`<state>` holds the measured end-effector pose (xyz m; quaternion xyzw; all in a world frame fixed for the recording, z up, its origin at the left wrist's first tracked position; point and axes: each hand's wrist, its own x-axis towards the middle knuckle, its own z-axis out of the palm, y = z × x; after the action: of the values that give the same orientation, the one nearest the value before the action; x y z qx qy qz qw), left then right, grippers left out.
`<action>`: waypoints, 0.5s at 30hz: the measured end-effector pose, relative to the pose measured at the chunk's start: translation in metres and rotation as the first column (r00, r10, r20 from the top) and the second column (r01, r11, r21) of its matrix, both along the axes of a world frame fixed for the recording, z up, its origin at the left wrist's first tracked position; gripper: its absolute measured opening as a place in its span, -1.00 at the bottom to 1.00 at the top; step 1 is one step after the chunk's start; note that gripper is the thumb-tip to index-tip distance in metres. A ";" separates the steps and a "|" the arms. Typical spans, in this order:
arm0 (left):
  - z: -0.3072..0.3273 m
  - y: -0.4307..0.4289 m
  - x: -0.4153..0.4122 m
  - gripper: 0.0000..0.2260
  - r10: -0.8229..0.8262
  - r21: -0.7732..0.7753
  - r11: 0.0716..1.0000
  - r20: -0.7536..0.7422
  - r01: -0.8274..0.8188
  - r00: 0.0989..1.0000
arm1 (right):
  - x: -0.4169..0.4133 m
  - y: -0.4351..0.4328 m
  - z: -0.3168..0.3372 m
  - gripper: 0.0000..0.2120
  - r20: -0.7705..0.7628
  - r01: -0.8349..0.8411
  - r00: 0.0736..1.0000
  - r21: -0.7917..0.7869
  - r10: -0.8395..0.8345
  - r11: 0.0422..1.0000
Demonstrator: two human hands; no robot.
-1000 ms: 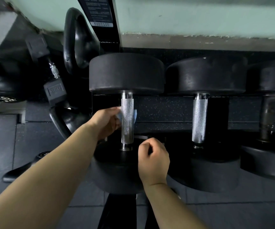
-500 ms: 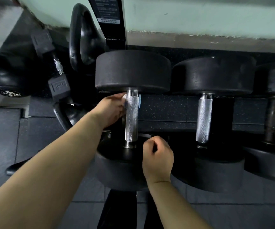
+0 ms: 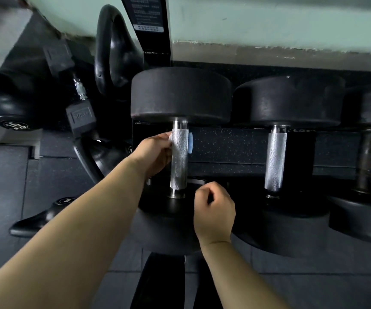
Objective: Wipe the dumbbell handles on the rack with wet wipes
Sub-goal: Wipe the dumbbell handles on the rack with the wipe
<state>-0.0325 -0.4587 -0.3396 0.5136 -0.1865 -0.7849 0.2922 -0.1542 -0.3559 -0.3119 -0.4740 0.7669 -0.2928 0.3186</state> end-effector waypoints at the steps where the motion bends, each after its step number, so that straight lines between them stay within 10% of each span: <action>1: -0.002 0.000 -0.001 -0.67 0.030 0.027 0.999 0.000 -0.030 1.000 | 0.000 0.000 0.000 -0.63 -0.006 -0.003 1.000 0.002 0.003 1.000; 8: 0.000 0.034 0.004 -0.73 -0.112 0.218 0.970 -0.003 0.110 0.994 | -0.001 -0.002 0.000 -0.59 -0.024 0.019 1.000 -0.022 -0.019 1.000; 15: 0.043 0.045 0.010 -0.79 0.265 0.138 0.933 0.365 -0.333 0.892 | 0.002 -0.003 0.008 -0.56 -0.041 0.015 0.999 -0.042 -0.017 0.999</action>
<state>-0.0224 -0.4139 -0.2966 0.6905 -0.0740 -0.6440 0.3209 -0.1526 -0.3594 -0.3038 -0.4803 0.7709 -0.3013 0.2902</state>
